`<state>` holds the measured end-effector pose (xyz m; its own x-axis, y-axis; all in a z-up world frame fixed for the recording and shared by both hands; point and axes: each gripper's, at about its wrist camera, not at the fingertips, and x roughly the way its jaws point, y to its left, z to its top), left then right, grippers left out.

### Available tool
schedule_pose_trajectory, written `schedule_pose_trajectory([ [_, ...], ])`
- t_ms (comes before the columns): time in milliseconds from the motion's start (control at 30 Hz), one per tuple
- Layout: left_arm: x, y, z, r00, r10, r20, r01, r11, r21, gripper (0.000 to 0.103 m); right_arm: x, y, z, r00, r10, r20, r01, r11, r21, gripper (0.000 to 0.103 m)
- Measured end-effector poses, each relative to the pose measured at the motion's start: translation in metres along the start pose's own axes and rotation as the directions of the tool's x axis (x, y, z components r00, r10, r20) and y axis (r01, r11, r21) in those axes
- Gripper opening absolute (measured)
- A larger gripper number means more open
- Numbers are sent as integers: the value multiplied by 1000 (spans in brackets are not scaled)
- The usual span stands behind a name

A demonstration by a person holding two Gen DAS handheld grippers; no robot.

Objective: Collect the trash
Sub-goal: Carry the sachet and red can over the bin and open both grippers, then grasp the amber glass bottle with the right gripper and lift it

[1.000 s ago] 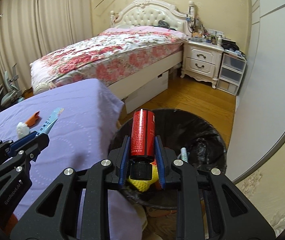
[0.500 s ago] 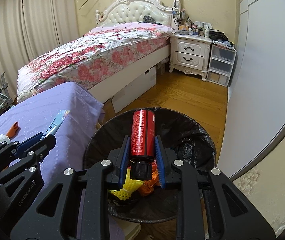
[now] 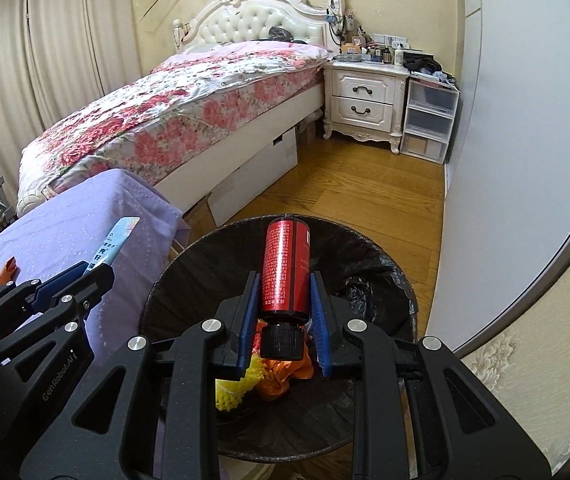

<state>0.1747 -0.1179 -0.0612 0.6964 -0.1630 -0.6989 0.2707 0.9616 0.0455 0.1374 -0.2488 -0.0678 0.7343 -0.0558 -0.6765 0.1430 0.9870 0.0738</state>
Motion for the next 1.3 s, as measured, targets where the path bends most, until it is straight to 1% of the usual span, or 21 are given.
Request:
schedule_pose_trajectory([
  [100,2,-2,1,1000,6,-2,-6,1000,0,22,0,-3,0,1000,-14,7,14,1000,4,27],
  [133,2,-3,1,1000,10,-3,-10,1000,-1,29,0,-4,0,1000,-16,8,16,1000,6,30],
  [167,2,-3,1,1000,13,-1,-13,1000,-4,43,0,-4,0,1000,-19,11,19,1000,9,35],
  [233,-1,-2,0,1000,21,13,-21,1000,-11,54,-2,-5,0,999,-26,18,26,1000,12,38],
  [300,-2,0,0,1000,22,14,-22,1000,-13,58,-3,-5,0,999,-31,20,31,999,12,39],
  [333,-3,2,0,1000,24,13,-24,1000,-14,62,-3,-5,1,999,-33,21,32,999,12,40],
  [367,-4,3,0,1000,27,15,-27,1000,-16,66,-4,-5,1,999,-35,22,35,999,14,42],
  [467,-11,8,0,999,38,25,-37,999,-28,70,-7,-4,0,999,-40,27,39,999,18,49],
  [500,-14,11,-1,999,43,27,-42,999,-32,71,-8,-3,0,999,-39,27,39,999,16,50],
  [533,-16,13,-1,999,47,27,-46,998,-35,71,-9,-2,-1,999,-39,28,39,999,14,52],
  [567,-19,16,-2,998,52,26,-51,998,-38,71,-10,0,-1,999,-40,28,40,999,13,57],
  [600,-21,19,-3,998,58,26,-57,998,-41,71,-11,1,-2,999,-39,29,39,999,13,57],
  [733,-34,35,-9,996,89,27,-87,995,-53,72,-17,9,-8,1000,-15,22,15,1000,11,58],
  [933,-56,70,-27,987,158,29,-155,985,-81,73,-25,35,-16,999,32,10,-32,999,-25,58],
  [1100,-73,105,-46,972,234,22,-230,964,-131,73,-30,62,-21,997,79,0,-79,995,-66,58],
  [1300,-94,158,-74,952,306,-17,-302,928,-217,73,-41,103,-29,989,145,-14,-146,980,-137,58],
])
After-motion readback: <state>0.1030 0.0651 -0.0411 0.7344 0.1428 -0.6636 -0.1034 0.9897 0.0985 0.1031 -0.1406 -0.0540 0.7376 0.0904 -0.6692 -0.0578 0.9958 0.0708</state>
